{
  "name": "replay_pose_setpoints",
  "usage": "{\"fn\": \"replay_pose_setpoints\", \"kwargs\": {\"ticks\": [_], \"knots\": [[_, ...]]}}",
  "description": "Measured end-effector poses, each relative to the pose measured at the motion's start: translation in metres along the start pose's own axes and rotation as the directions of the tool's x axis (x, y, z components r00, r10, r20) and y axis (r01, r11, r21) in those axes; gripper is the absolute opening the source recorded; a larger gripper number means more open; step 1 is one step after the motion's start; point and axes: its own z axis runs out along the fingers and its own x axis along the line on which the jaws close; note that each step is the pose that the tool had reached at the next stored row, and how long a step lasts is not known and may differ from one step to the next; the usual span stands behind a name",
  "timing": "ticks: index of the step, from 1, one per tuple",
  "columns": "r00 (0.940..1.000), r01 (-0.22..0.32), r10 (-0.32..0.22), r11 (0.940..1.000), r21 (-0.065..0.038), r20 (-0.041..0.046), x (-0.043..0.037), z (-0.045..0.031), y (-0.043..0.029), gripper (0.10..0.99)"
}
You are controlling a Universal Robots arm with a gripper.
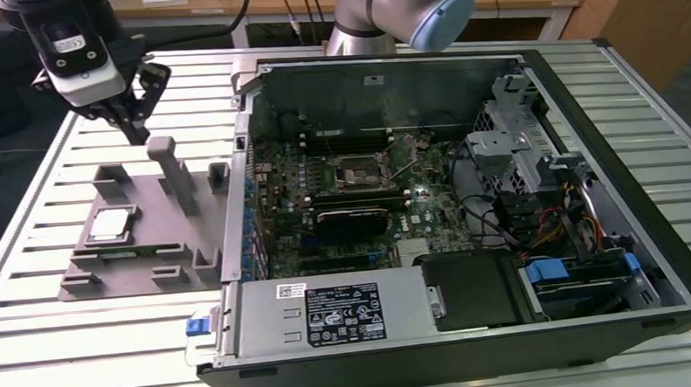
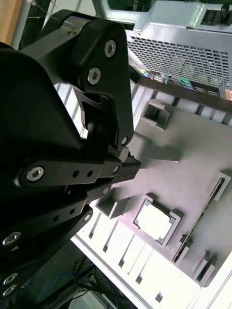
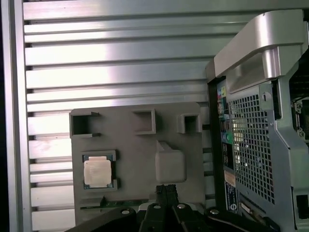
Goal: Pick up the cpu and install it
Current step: 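Reach for the cpu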
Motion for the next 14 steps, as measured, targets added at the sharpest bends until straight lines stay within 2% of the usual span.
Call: {"fn": "replay_pose_setpoints", "kwargs": {"ticks": [14], "knots": [[1.0000,-0.001,0.001,1.0000,0.000,0.0001,0.0200,0.0086,-0.0015,0.106]]}}
